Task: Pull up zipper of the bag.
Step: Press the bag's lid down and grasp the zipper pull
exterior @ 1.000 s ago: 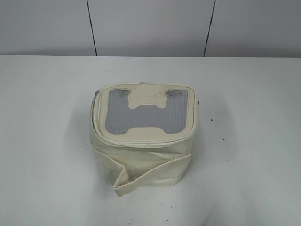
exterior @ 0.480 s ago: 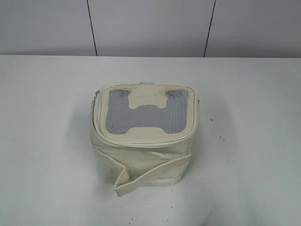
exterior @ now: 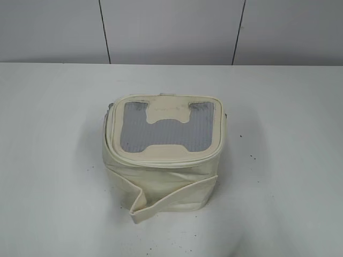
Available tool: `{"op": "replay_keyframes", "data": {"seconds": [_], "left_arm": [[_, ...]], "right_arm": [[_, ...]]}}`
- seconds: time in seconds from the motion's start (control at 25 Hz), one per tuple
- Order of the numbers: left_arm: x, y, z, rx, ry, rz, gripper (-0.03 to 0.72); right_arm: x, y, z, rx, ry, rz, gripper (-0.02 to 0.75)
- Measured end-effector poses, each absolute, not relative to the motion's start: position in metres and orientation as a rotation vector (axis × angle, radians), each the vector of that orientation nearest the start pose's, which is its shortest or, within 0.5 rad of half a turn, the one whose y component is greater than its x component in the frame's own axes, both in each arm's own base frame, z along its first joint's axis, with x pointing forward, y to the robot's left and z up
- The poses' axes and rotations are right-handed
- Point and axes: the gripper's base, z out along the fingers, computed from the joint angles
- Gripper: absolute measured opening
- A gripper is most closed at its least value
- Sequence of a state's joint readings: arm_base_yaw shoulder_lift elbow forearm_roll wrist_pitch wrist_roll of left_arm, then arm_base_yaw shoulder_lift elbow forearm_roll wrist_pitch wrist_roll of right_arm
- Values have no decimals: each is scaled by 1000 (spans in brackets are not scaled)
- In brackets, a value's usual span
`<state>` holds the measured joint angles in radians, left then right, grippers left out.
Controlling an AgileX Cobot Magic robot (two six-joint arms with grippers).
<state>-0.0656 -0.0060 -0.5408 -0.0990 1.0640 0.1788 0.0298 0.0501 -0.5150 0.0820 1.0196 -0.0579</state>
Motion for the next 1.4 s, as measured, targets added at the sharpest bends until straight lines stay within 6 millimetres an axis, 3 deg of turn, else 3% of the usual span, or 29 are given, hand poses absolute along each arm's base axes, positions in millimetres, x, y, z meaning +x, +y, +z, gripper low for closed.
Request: {"op": "replay_keyframes", "data": {"seconds": [0.24, 0.44, 0.6, 0.8, 1.08, 1.4], "left_arm": [[-10, -9, 289, 252, 1988, -67, 209], [12, -14, 293, 252, 2084, -138, 227], [47, -23, 301, 227, 2122, -259, 261], [96, -40, 300, 336, 2137, -425, 274], [164, -53, 273, 294, 2241, -599, 276], [222, -62, 256, 400, 2379, -663, 328]], "right_arm": [[49, 7, 302, -84, 2073, 74, 501], [93, 14, 313, -174, 2073, 96, 501], [130, 32, 322, -378, 2126, 108, 501], [187, 62, 324, -644, 2200, 117, 501], [268, 109, 319, -960, 2213, 267, 500], [337, 164, 302, -1240, 2159, 447, 500]]}}
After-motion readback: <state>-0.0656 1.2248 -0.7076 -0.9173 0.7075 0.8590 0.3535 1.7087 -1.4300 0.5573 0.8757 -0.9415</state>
